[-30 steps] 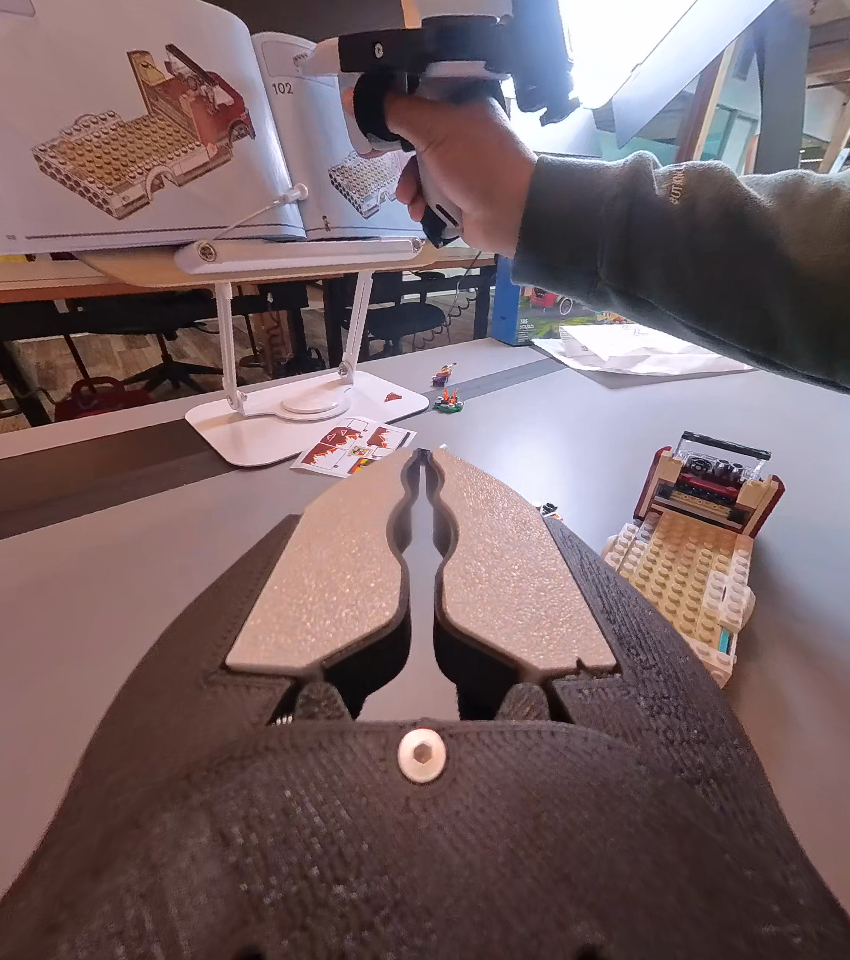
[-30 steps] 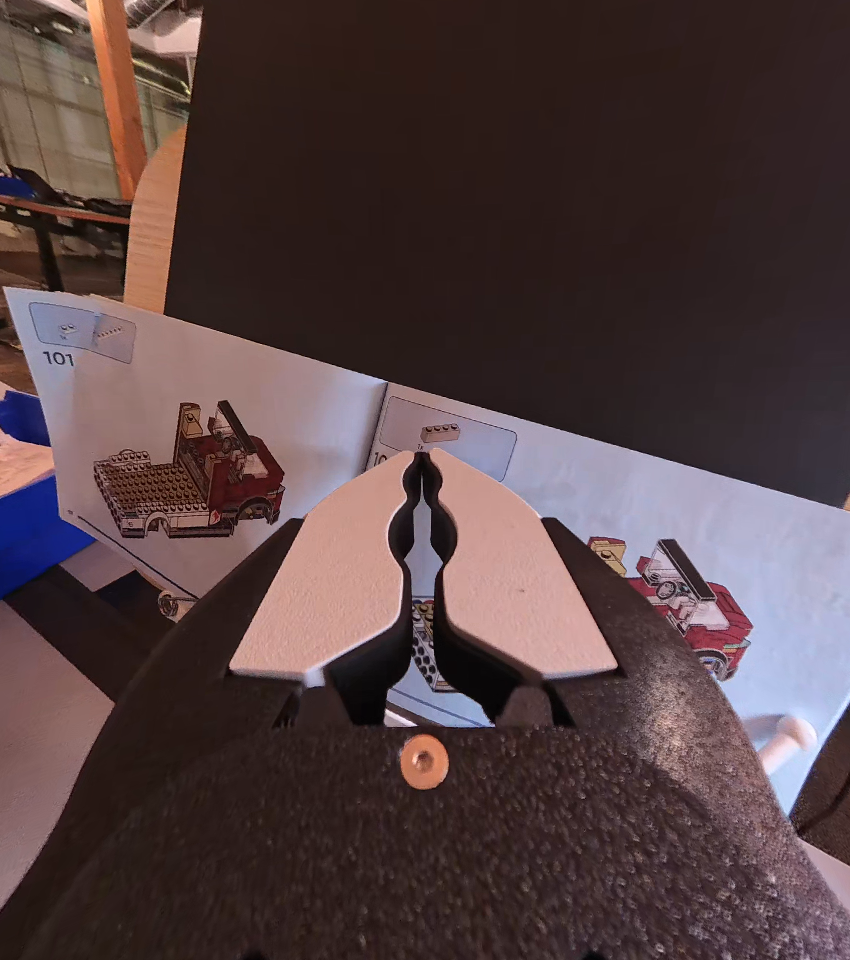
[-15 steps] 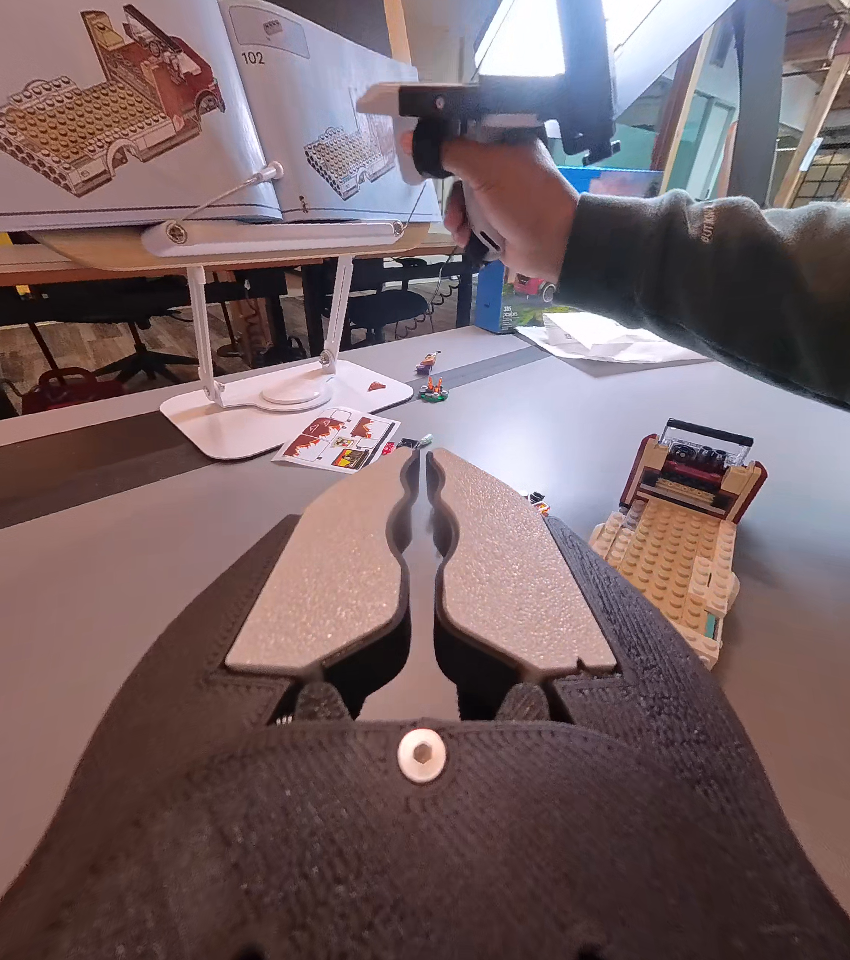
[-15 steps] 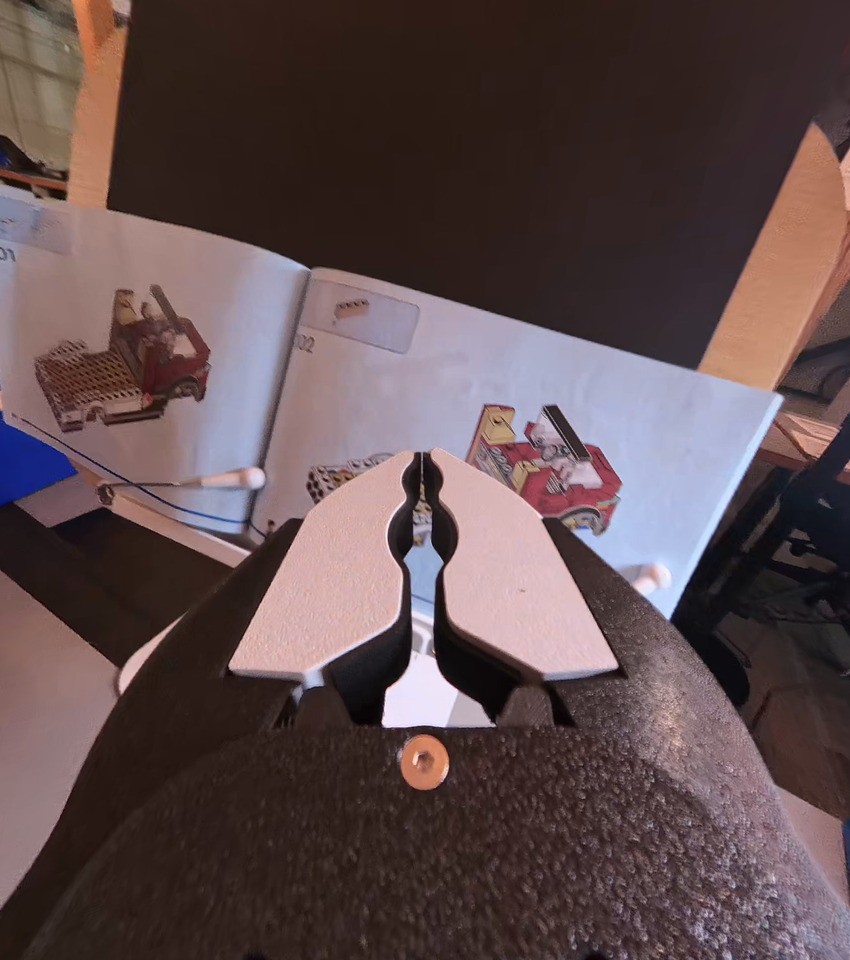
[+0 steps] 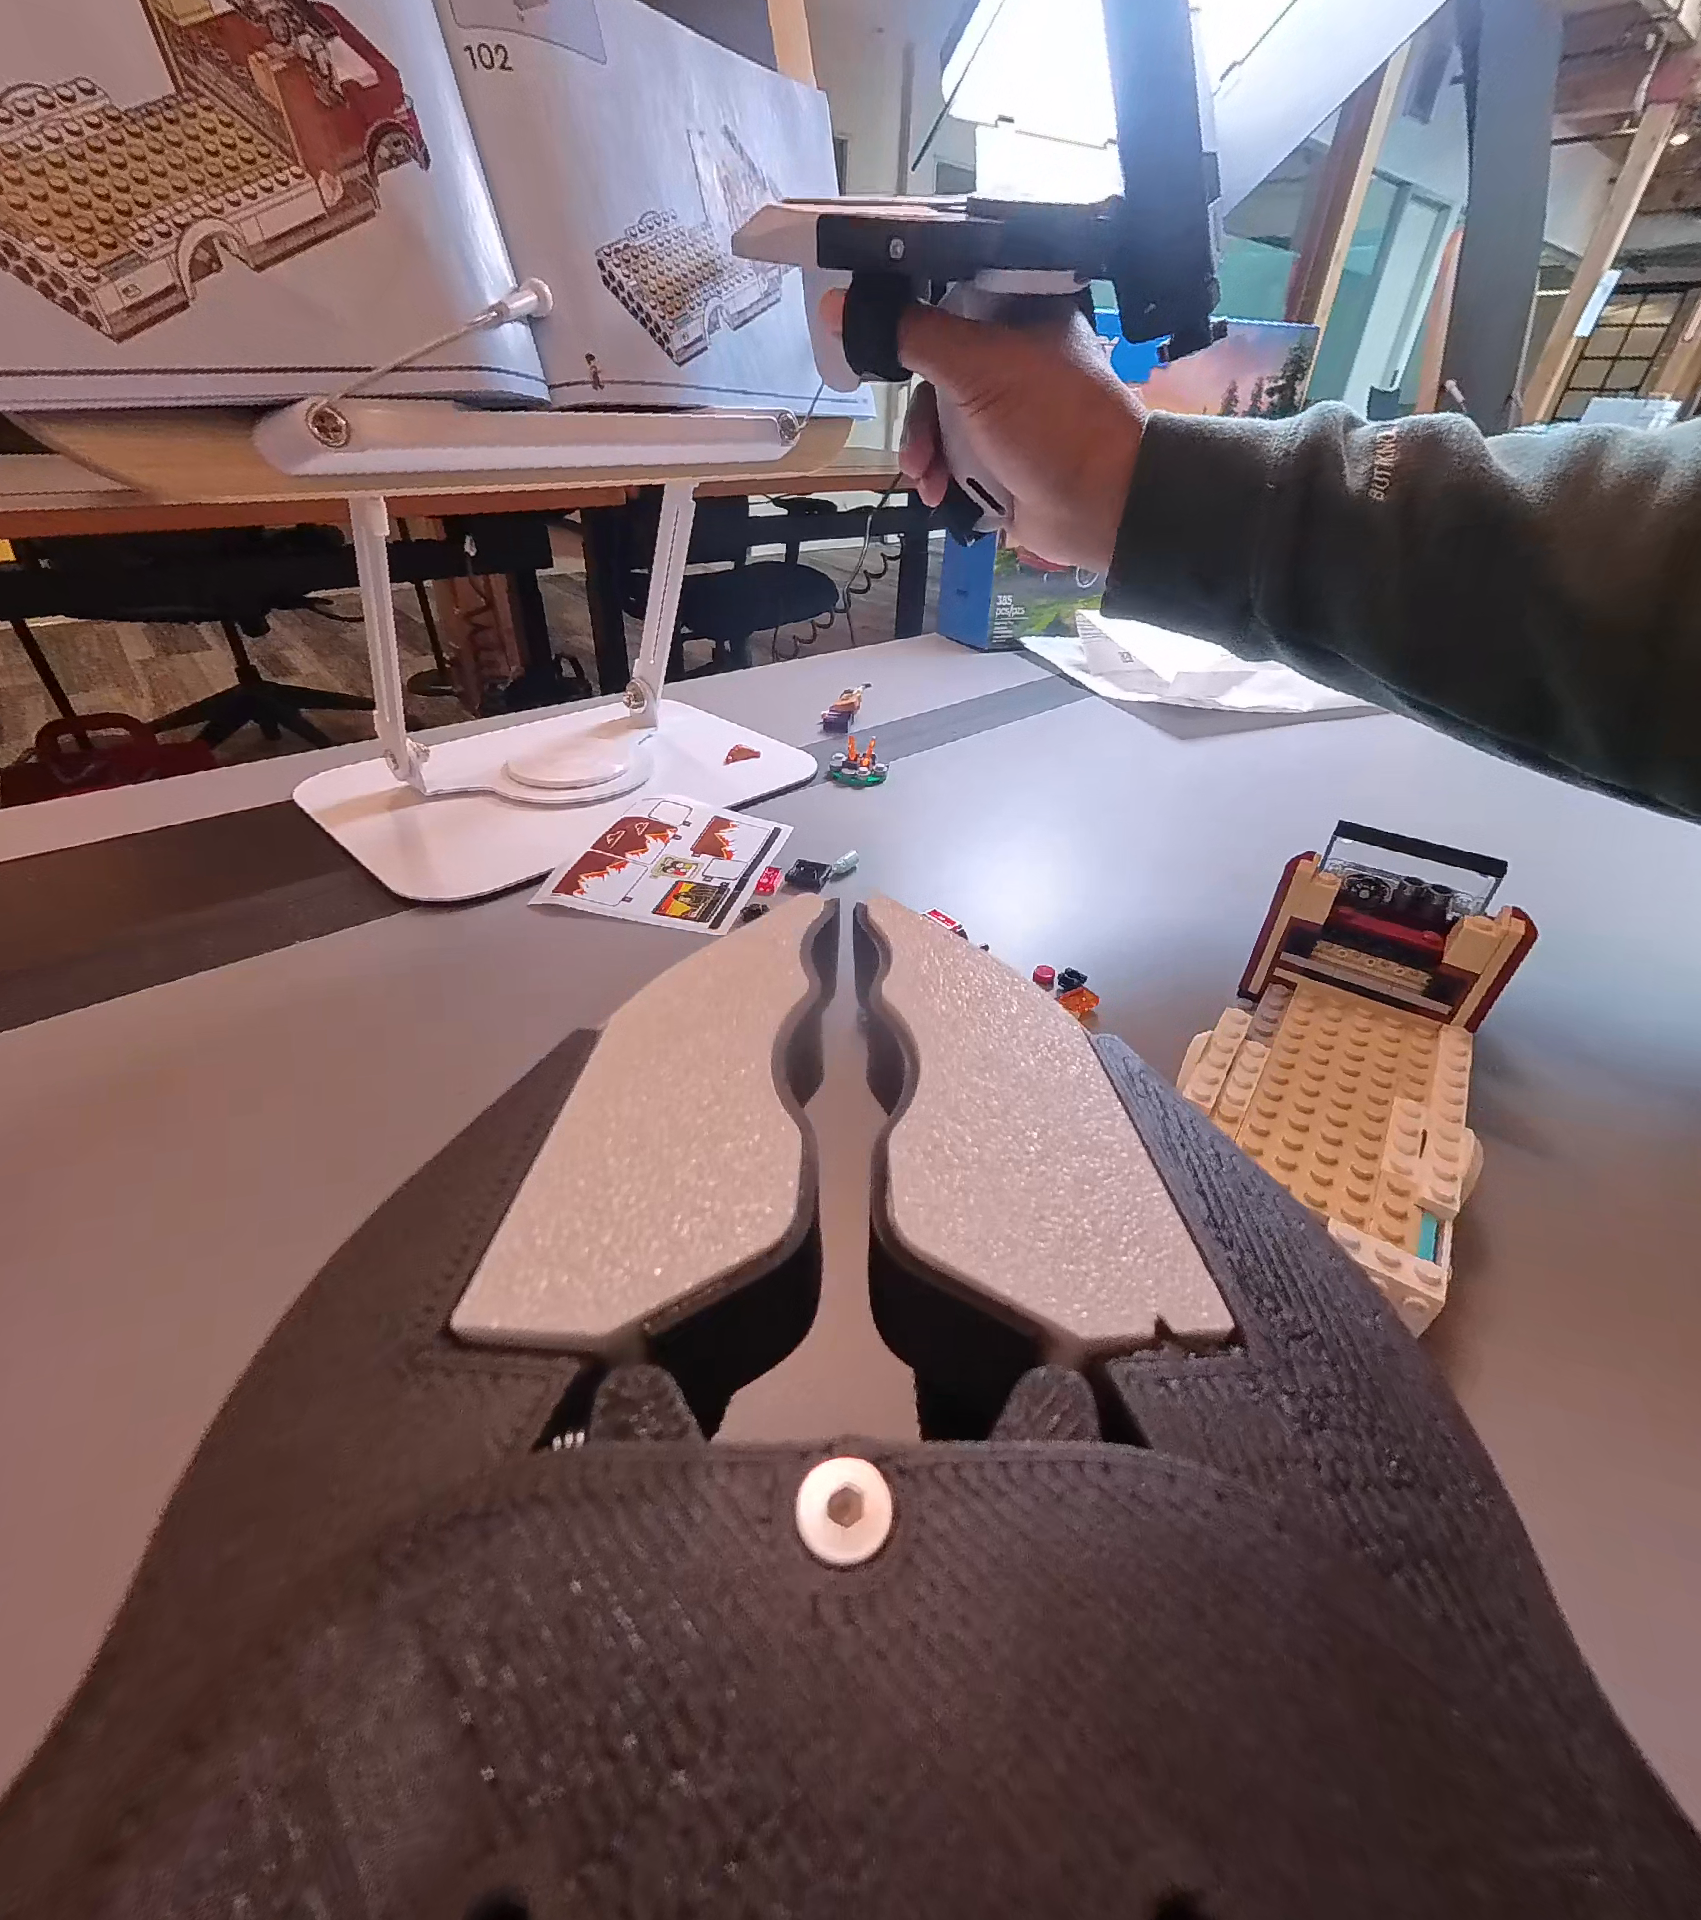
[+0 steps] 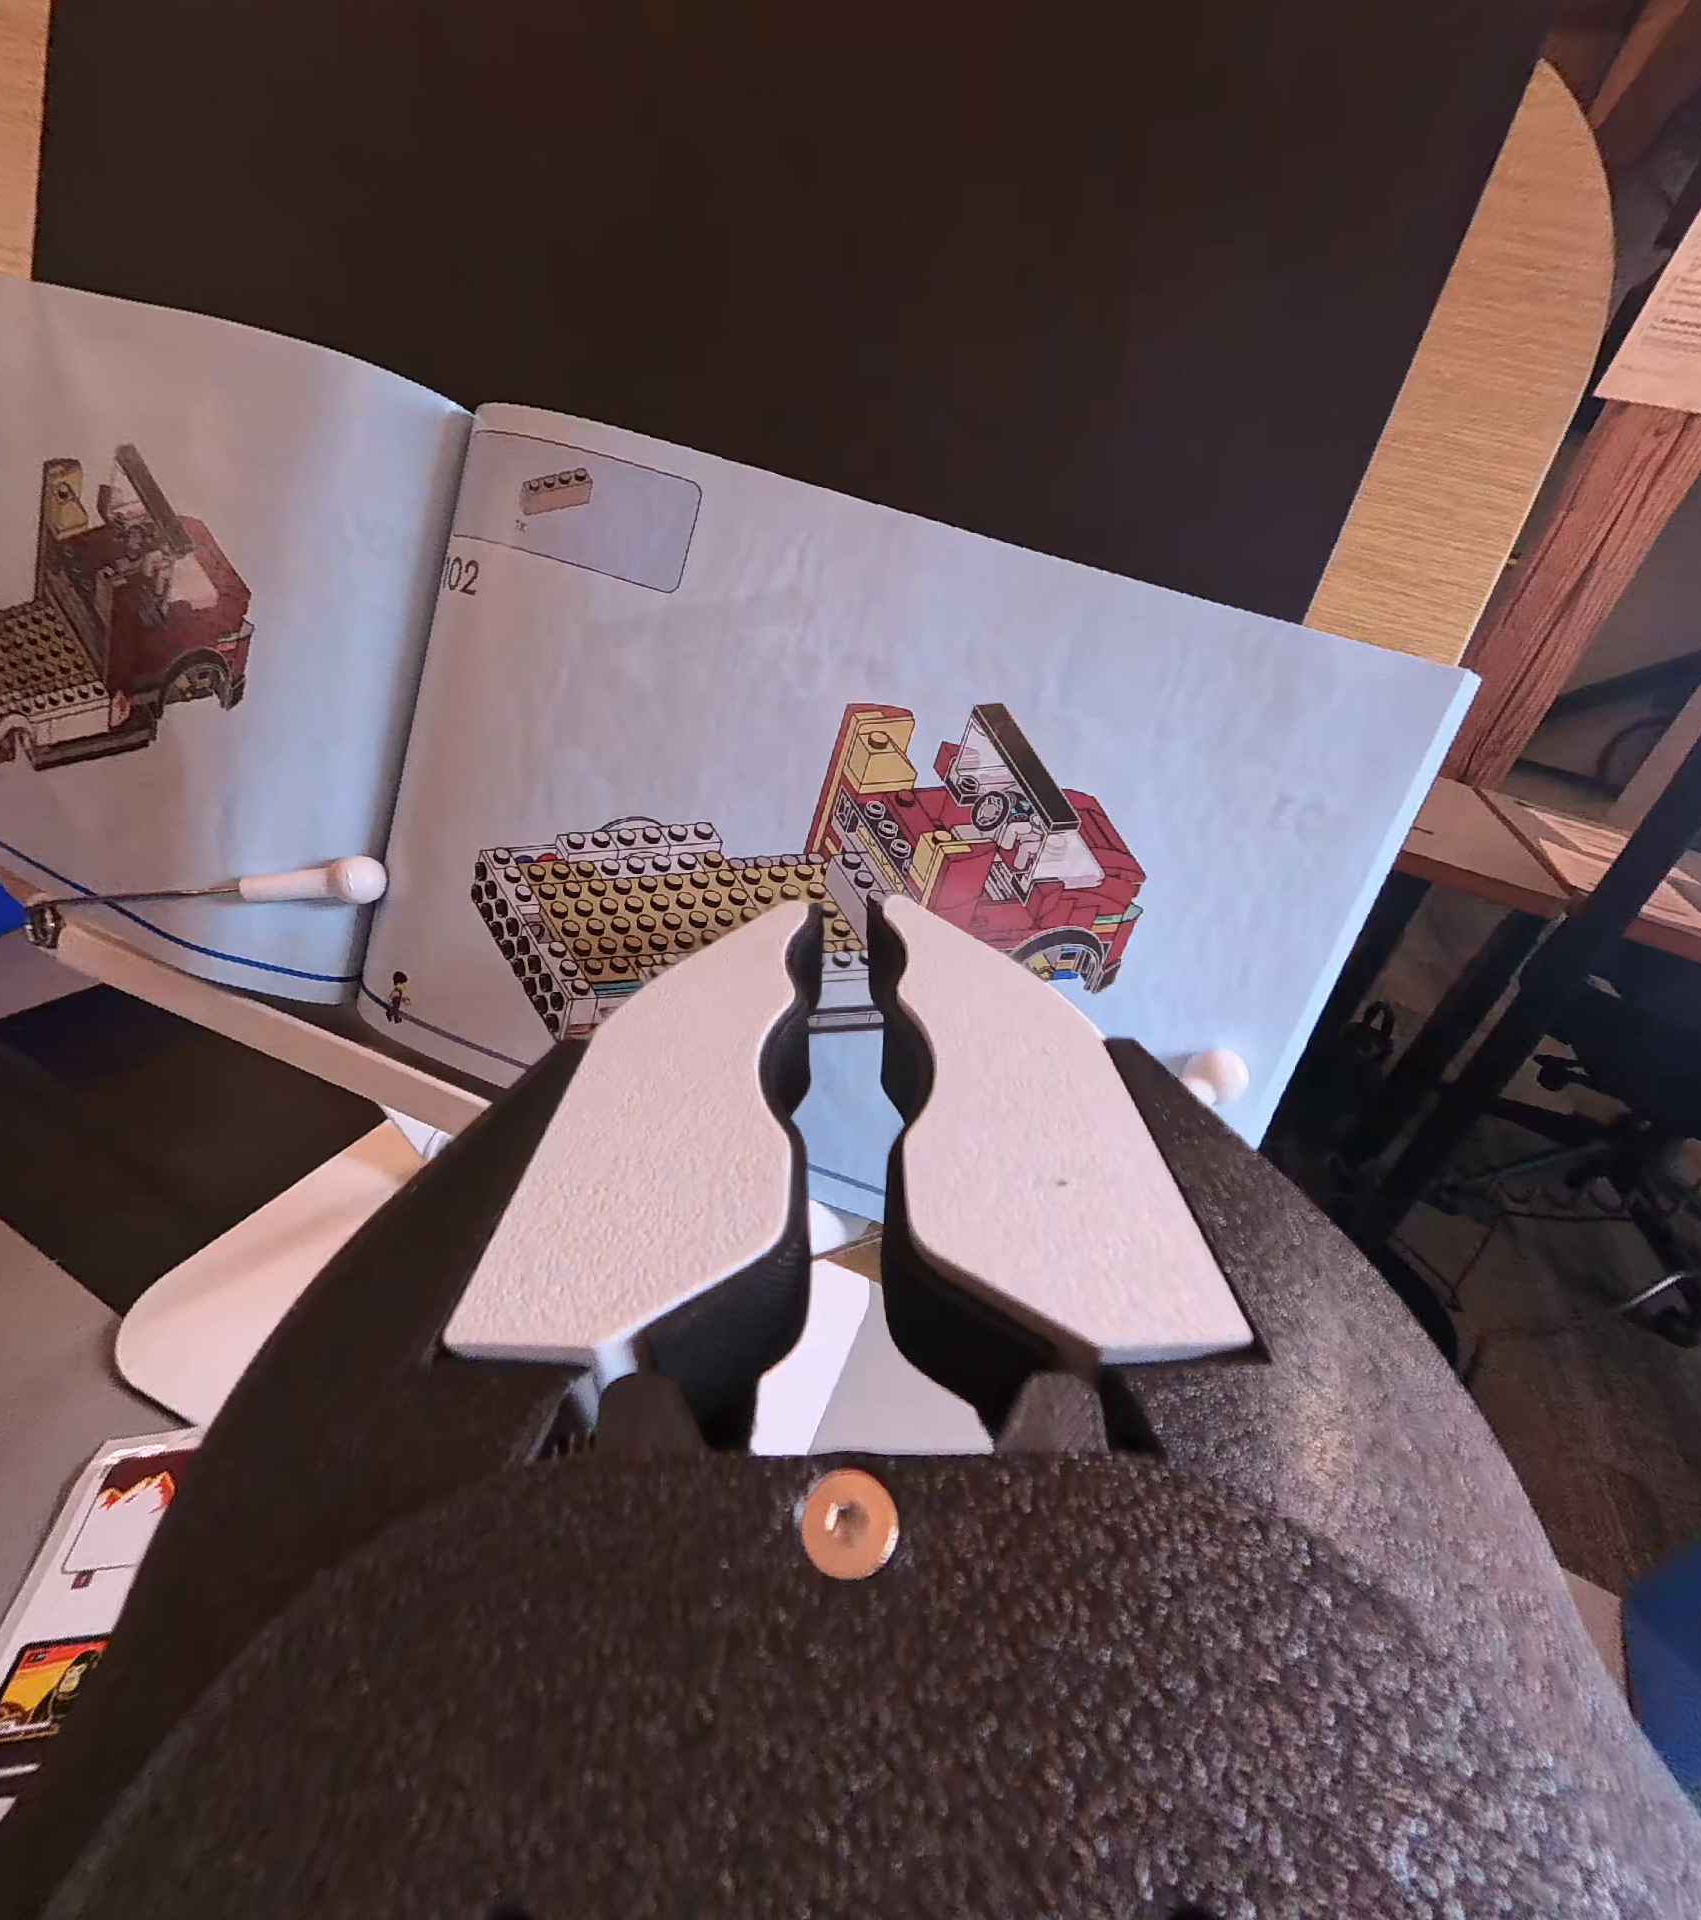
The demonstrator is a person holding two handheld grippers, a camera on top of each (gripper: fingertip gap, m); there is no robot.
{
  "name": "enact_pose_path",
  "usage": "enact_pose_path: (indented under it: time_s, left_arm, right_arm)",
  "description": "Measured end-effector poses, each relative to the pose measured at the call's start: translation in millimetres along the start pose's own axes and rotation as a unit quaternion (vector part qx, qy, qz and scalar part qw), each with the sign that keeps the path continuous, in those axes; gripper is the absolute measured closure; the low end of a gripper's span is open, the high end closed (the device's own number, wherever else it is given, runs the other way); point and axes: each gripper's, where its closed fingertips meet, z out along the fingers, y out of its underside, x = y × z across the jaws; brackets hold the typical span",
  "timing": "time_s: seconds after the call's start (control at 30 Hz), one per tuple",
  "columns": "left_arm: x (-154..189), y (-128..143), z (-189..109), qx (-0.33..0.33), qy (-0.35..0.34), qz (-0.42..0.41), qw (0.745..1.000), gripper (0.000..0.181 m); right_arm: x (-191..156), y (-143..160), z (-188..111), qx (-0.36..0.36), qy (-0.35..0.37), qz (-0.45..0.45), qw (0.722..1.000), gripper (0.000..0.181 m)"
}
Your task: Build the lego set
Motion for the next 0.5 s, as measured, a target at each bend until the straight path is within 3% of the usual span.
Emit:
enact_pose_path:
  time_s: [0.5]
  left_arm:
    - [2.6, 2.9, 1.2, -0.007, 0.009, 0.001, 1.0, 0.179]
  right_arm:
    - [5.8, 5.6, -4.6, -0.008, 0.01, 0.004, 1.0, 0.178]
